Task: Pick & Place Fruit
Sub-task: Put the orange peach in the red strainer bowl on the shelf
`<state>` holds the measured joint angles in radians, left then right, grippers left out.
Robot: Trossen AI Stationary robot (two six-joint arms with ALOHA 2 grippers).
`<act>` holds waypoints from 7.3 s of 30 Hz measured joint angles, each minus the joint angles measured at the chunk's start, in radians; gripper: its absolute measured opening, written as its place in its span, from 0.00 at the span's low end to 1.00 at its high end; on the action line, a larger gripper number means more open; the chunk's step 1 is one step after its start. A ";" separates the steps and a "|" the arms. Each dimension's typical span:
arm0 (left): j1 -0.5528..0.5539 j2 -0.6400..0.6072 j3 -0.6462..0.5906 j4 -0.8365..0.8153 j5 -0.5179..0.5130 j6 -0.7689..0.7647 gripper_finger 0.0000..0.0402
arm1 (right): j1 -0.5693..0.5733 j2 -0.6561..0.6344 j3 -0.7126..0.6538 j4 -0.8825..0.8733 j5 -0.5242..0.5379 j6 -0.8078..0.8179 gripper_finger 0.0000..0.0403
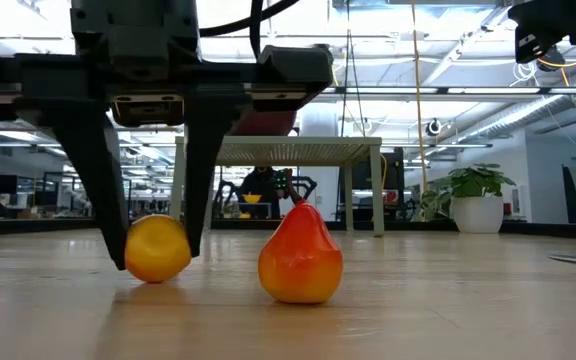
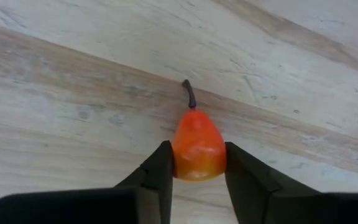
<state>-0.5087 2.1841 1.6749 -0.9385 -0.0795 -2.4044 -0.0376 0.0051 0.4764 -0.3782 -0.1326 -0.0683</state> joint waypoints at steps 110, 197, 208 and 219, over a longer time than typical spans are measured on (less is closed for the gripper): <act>0.777 -0.502 0.001 0.096 -0.426 1.872 0.40 | 0.000 0.000 0.000 0.007 0.005 0.003 0.00; -0.110 -0.119 0.002 0.371 -0.214 0.984 0.00 | 0.000 0.000 0.000 0.002 0.002 -0.013 0.00; -0.134 -0.089 0.002 0.392 -0.209 1.024 0.02 | 0.000 0.000 0.000 0.000 0.001 -0.056 0.00; -0.125 -0.089 0.001 0.366 -0.240 1.027 0.18 | 0.000 0.000 0.000 0.000 0.001 -0.056 0.00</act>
<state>-0.6341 2.0953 1.6760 -0.5720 -0.3196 -1.3778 -0.0376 0.0051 0.4764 -0.3782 -0.1314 -0.1246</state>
